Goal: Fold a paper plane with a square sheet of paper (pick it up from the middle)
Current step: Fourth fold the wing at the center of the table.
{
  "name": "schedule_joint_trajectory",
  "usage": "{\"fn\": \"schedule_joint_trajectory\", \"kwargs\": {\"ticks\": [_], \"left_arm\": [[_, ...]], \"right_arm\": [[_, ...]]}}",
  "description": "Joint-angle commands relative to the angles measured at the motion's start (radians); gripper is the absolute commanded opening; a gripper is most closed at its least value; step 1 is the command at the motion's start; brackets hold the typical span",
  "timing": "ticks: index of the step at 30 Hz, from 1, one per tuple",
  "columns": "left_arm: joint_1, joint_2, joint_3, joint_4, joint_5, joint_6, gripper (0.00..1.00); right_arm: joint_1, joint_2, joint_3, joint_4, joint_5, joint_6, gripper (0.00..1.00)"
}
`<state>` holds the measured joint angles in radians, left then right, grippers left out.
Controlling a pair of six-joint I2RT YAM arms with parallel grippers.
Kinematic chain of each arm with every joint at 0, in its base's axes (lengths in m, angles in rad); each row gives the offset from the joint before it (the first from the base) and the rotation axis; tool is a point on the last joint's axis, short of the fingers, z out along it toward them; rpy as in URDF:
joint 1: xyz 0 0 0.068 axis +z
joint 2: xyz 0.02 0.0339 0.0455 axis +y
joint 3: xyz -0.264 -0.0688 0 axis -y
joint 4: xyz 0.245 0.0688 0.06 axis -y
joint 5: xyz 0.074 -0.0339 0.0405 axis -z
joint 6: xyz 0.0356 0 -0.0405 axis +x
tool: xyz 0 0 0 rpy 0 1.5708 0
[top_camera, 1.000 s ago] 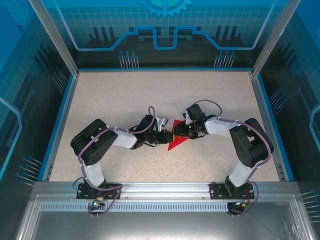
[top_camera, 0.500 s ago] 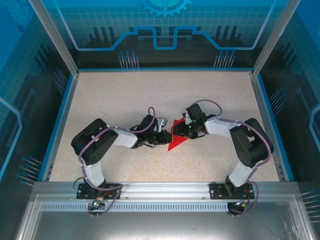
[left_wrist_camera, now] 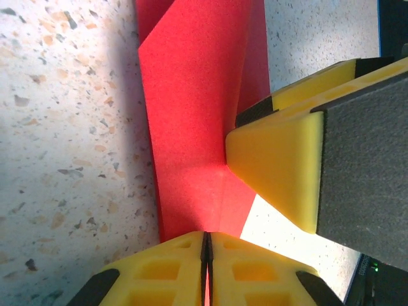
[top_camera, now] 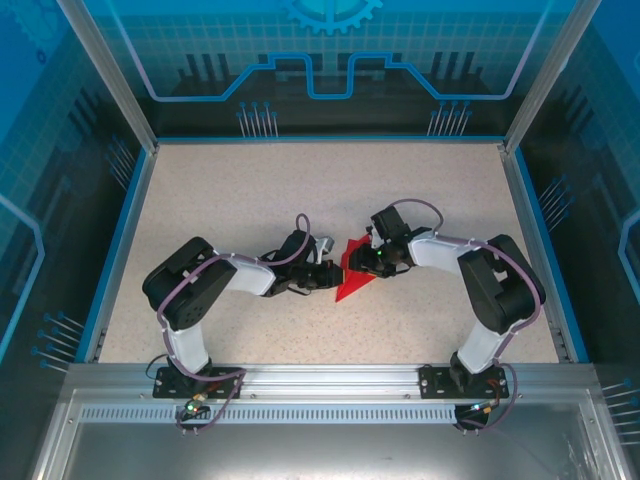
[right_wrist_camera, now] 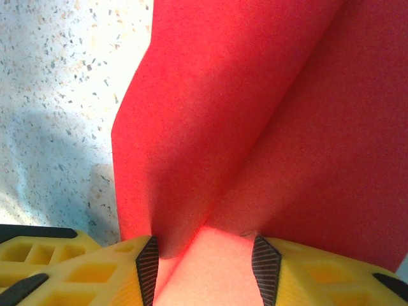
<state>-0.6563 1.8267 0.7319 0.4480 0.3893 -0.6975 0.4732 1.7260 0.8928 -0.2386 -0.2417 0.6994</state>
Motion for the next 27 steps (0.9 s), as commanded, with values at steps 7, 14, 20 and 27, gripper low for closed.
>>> {"fn": "schedule_joint_trajectory", "kwargs": {"ticks": [7,14,20,27], "left_arm": [[0.000,0.025,0.026,-0.046,-0.016,0.031,0.11],[0.000,0.026,0.029,-0.050,-0.018,0.032,0.11],[0.000,0.016,0.026,-0.051,-0.020,0.027,0.11],[0.001,0.013,0.039,-0.061,-0.015,0.027,0.11]], "right_arm": [[0.025,0.093,0.046,-0.180,0.076,0.023,0.44],[0.030,0.113,0.065,-0.227,0.103,0.036,0.41],[0.033,0.128,0.078,-0.257,0.123,0.044,0.39],[0.037,0.135,0.079,-0.262,0.134,0.053,0.38]]}}
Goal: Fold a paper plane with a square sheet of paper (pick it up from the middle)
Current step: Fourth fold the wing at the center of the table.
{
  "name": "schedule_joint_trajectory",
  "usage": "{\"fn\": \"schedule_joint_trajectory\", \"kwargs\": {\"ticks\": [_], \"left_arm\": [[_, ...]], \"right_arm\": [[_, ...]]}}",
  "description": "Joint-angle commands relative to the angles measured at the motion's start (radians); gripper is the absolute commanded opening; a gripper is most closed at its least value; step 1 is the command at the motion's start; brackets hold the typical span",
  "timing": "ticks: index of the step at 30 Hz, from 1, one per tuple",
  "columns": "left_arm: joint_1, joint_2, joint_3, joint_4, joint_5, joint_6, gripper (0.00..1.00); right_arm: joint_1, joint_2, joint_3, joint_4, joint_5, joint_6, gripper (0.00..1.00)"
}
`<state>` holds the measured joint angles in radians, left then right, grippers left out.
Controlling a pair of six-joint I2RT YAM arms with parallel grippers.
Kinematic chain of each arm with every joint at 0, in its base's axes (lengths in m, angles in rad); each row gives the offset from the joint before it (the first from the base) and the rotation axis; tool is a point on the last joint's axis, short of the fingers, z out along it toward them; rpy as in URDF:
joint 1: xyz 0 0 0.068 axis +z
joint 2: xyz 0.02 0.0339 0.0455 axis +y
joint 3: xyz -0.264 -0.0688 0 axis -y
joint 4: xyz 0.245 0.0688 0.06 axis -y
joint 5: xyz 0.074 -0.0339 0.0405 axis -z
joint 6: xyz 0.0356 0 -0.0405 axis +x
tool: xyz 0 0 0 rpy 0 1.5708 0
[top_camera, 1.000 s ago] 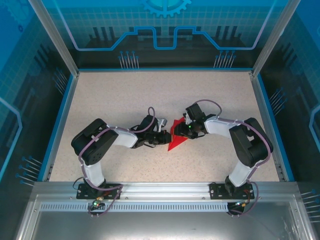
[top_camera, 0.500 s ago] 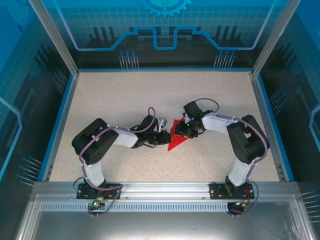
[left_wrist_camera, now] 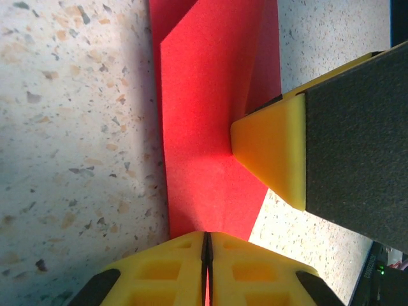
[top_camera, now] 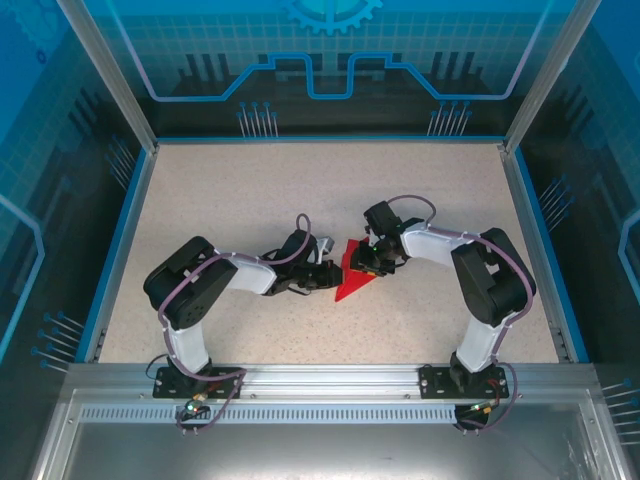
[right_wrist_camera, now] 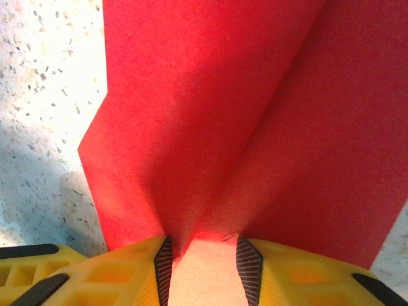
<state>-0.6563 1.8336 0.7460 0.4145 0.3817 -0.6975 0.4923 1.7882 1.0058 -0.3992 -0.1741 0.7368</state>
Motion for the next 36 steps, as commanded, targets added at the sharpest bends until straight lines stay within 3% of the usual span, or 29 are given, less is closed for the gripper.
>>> {"fn": "schedule_joint_trajectory", "kwargs": {"ticks": [1,20,27,36], "left_arm": [[0.001,0.006,0.025,-0.026,-0.007,0.027,0.11],[0.001,-0.005,0.039,0.011,-0.029,0.029,0.13],[0.000,-0.077,0.007,0.027,-0.065,0.044,0.12],[-0.011,-0.020,0.037,-0.008,-0.055,0.058,0.12]], "right_arm": [[0.019,0.074,-0.036,-0.102,0.067,0.018,0.37],[0.020,0.077,-0.046,-0.072,0.054,0.025,0.38],[0.020,0.082,-0.045,-0.075,0.056,0.027,0.38],[0.016,0.077,-0.049,-0.058,0.041,0.033,0.39]]}}
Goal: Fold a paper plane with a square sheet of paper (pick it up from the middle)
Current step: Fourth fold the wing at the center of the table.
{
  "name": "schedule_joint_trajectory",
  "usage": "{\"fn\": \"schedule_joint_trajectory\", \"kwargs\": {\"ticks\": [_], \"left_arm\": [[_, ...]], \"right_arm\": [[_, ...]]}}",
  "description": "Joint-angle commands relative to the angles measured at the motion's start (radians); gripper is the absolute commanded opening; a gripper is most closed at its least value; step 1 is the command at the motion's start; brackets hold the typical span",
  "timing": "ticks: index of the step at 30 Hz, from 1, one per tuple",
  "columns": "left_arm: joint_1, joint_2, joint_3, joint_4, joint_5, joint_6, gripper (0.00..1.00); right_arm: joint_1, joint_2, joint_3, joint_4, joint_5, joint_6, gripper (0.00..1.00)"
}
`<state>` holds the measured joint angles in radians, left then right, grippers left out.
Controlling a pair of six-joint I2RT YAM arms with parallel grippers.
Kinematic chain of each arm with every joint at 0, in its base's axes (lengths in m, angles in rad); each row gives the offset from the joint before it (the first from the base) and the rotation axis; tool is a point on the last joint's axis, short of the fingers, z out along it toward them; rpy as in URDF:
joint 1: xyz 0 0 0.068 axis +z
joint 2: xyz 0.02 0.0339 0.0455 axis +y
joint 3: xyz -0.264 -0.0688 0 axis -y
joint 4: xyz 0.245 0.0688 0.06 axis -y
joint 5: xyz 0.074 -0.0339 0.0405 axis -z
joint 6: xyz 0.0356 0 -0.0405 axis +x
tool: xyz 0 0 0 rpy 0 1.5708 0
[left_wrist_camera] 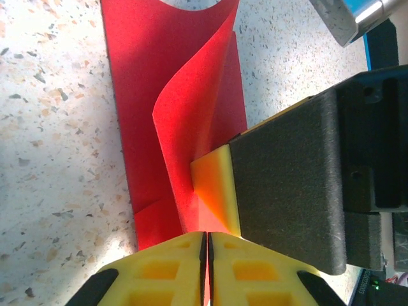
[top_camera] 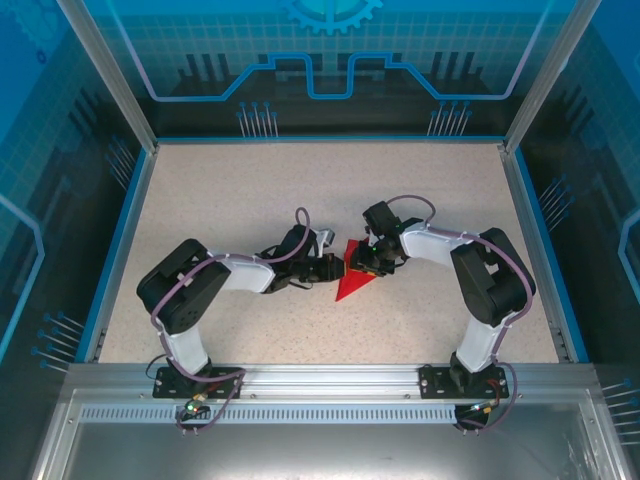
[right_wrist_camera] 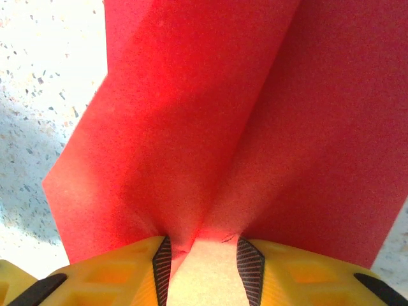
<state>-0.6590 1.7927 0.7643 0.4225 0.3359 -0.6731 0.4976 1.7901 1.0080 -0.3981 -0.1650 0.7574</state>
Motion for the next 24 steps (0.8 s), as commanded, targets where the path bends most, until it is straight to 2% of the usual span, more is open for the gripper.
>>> {"fn": "schedule_joint_trajectory", "kwargs": {"ticks": [1,12,18,24], "left_arm": [[-0.010,0.019,0.018,-0.016,-0.012,0.034,0.12],[-0.010,0.033,0.032,-0.041,-0.036,0.045,0.12],[-0.009,0.015,0.026,-0.020,-0.027,0.036,0.12],[-0.010,-0.047,-0.027,0.007,-0.014,0.003,0.23]], "right_arm": [[0.010,0.074,-0.052,-0.059,0.030,0.013,0.40],[-0.016,0.008,-0.123,0.059,-0.041,0.028,0.49],[-0.024,0.009,-0.123,0.049,-0.038,0.029,0.49],[-0.025,0.035,-0.113,0.024,-0.034,0.044,0.49]]}}
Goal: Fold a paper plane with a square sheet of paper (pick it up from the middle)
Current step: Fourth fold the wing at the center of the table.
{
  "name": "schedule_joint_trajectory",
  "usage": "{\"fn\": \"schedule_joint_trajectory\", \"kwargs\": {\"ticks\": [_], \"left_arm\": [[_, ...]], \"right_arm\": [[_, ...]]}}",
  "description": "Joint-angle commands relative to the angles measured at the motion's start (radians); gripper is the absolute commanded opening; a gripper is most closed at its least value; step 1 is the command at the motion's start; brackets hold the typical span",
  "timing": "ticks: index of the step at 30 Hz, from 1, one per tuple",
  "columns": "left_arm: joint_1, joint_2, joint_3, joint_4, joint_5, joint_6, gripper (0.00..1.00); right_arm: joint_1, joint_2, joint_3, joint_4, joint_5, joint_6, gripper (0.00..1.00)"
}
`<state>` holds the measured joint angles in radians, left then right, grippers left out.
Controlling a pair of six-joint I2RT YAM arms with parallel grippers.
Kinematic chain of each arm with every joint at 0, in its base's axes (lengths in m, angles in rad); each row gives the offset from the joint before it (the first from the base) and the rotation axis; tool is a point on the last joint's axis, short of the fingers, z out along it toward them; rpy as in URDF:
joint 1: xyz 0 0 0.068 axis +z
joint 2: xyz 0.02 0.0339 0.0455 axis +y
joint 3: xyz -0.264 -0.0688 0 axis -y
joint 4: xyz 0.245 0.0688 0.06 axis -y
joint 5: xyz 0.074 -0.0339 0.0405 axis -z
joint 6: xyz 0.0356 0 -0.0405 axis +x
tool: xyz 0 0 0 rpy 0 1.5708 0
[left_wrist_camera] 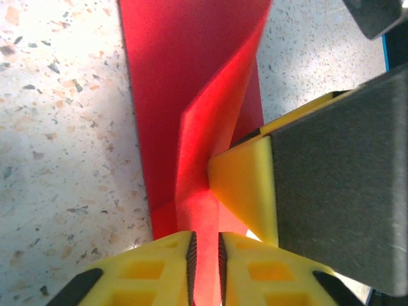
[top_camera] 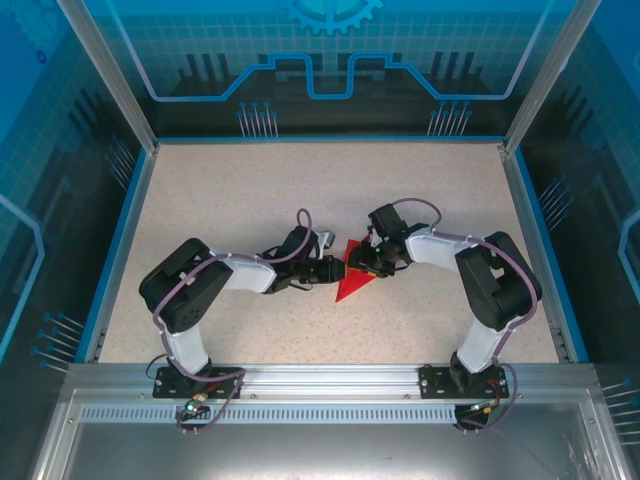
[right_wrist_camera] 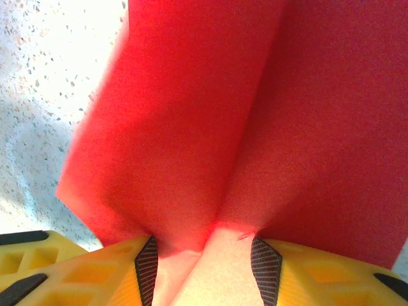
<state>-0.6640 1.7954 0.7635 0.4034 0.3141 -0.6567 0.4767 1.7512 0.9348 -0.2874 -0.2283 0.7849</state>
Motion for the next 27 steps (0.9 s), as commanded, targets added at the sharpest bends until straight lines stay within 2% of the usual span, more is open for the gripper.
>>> {"fn": "schedule_joint_trajectory", "kwargs": {"ticks": [1,12,16,21,27], "left_arm": [[-0.004,-0.059,-0.037,0.026,0.002,-0.022,0.26],[-0.004,-0.022,-0.058,0.090,0.014,-0.105,0.35],[-0.004,0.006,-0.041,0.123,0.057,-0.118,0.32],[-0.004,0.033,-0.027,0.109,0.040,-0.109,0.31],[-0.003,0.076,0.002,0.161,0.089,-0.125,0.28]], "right_arm": [[-0.004,0.076,-0.037,-0.088,0.029,0.020,0.49],[-0.006,0.078,-0.037,-0.084,0.020,0.025,0.50],[-0.006,0.073,-0.042,-0.081,0.017,0.025,0.50],[-0.010,0.066,-0.050,-0.067,0.008,0.027,0.50],[-0.014,0.056,-0.049,-0.050,-0.011,0.028,0.50]]}}
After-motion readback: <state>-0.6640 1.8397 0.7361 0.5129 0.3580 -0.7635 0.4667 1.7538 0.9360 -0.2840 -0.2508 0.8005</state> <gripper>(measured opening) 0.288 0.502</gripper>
